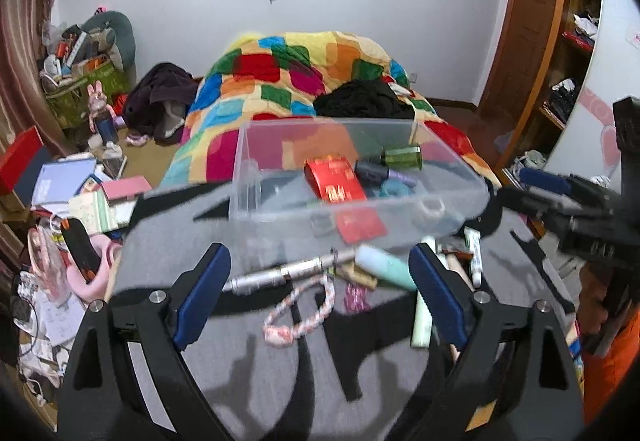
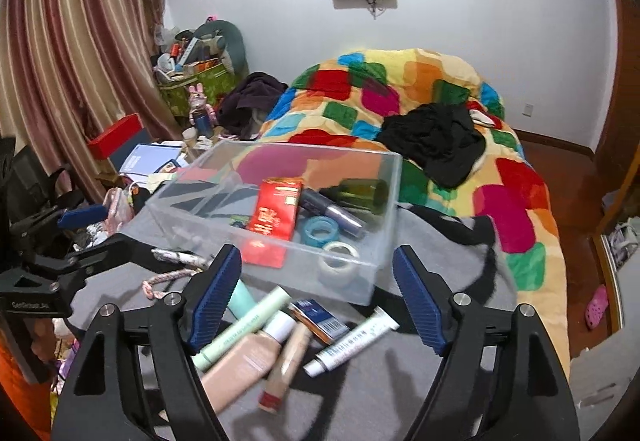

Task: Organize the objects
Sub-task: 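Grasp the white toothpaste tube with the right tool while the left tool grasps the pink bead bracelet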

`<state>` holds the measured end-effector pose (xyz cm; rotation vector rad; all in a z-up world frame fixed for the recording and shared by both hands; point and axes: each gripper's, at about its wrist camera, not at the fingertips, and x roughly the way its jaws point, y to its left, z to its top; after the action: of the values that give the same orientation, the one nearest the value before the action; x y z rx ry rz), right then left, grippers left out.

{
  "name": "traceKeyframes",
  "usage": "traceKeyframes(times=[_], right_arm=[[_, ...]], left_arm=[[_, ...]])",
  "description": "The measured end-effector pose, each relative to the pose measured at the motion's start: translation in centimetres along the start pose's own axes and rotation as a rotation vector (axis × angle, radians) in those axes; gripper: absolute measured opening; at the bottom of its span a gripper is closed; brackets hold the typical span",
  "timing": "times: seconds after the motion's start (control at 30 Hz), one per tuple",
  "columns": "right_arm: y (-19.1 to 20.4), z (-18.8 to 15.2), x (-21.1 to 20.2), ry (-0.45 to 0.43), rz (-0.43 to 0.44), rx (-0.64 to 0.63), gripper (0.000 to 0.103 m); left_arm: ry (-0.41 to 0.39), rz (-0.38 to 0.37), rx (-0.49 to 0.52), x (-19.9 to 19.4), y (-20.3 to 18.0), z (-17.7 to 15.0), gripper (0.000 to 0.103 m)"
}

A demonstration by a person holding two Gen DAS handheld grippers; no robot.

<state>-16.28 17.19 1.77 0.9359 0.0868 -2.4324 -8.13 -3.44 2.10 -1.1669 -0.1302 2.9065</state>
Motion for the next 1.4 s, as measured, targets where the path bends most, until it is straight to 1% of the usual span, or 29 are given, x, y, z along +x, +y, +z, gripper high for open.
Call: traceKeyframes(times=[0.13, 0.27, 0.4, 0.53, 0.6, 0.7, 0.73, 0.83, 0.9, 0.93, 0.97, 1.0, 1.03, 1.07, 1.13, 1.2, 1.23, 1.27, 1.3, 1.33, 1.37, 1.4], right_arm=[[-1.5, -1.1, -0.3, 0.021, -0.019, 0.022, 0.076], [-3.1, -2.7, -0.2, 0.048, -0.044, 0.042, 0.076], [-4.6, -4.7, 0.7, 0.101, -0.064, 0.071, 0.076], [-6.0, -6.1, 1.7, 0.136, -0.098, 0.101, 0.076], [-6.6, -6.2, 2.0, 0.14, -0.101, 0.122, 0.076], [-7.2, -6.1, 2.4, 0.139, -0.098, 0.145, 0.076], [-7.2, -6.0, 2.5, 0.142, -0.097, 0.146, 0.076], [-6.9, -5.6, 3.2, 0.149, -0.081, 0.144, 0.076], [-6.7, -5.5, 3.6, 0.157, -0.058, 0.155, 0.075], [-6.6, -5.5, 3.8, 0.164, -0.033, 0.171, 0.075], [-6.5, -5.5, 4.0, 0.168, -0.005, 0.19, 0.075], [-6.3, -5.5, 4.2, 0.173, 0.005, 0.196, 0.075], [-6.1, -5.6, 4.3, 0.177, 0.005, 0.196, 0.075], [-5.7, -5.7, 4.6, 0.187, 0.002, 0.189, 0.075], [-4.9, -6.0, 5.1, 0.21, -0.005, 0.166, 0.075], [-4.0, -6.4, 5.5, 0.228, -0.023, 0.133, 0.075], [-3.4, -6.5, 5.6, 0.235, -0.044, 0.107, 0.075], [-3.0, -6.5, 5.8, 0.241, -0.061, 0.087, 0.074], [-2.9, -6.5, 5.9, 0.245, -0.068, 0.081, 0.066], [-2.7, -6.6, 6.2, 0.254, -0.084, 0.072, 0.063], [-2.6, -6.6, 6.2, 0.249, -0.106, 0.066, 0.055], [-2.7, -6.6, 6.1, 0.247, -0.108, 0.066, 0.046]], left_arm=[[0.056, 0.009, 0.016, 0.9, 0.2, -2.3, 0.091], [0.121, 0.04, 0.022, 2.5, 0.6, -4.2, 0.091], [0.139, 0.043, -0.004, 3.3, 1.3, -4.7, 0.091], [0.144, 0.053, -0.027, 4.3, 2.2, -4.2, 0.09], [0.164, 0.056, -0.037, 5.1, 2.6, -3.9, 0.08], [0.202, 0.069, -0.067, 6.4, 3.2, -4.1, 0.069], [0.211, 0.071, -0.082, 6.7, 3.5, -4.3, 0.067], [0.179, 0.089, -0.096, 6.4, 3.4, -4.9, 0.063], [0.164, 0.1, -0.092, 6.1, 3.1, -5.2, 0.055], [0.157, 0.104, -0.088, 6.0, 3.0, -5.4, 0.053], [0.15, 0.101, -0.083, 5.8, 2.8, -5.5, 0.047], [0.146, 0.098, -0.079, 5.7, 2.6, -5.6, 0.042], [0.142, 0.098, -0.074, 5.6, 2.5, -5.7, 0.039], [0.138, 0.095, -0.069, 5.5, 2.3, -5.8, 0.034], [0.133, 0.099, -0.059, 5.4, 1.9, -5.9, 0.03], [0.127, 0.088, -0.053, 5.3, 1.7, -6.1, 0.022], [0.125, 0.083, -0.051, 5.3, 1.6, -6.2, 0.022], [0.123, 0.086, -0.048, 5.2, 1.5, -6.3, 0.021], [0.122, 0.085, -0.046, 5.2, 1.4, -6.4, 0.021], [0.122, 0.084, -0.047, 5.1, 1.3, -6.5, 0.021], [0.121, 0.078, -0.052, 4.9, 1.4, -6.6, 0.021], [0.12, 0.071, -0.056, 4.8, 1.4, -6.7, 0.021]])
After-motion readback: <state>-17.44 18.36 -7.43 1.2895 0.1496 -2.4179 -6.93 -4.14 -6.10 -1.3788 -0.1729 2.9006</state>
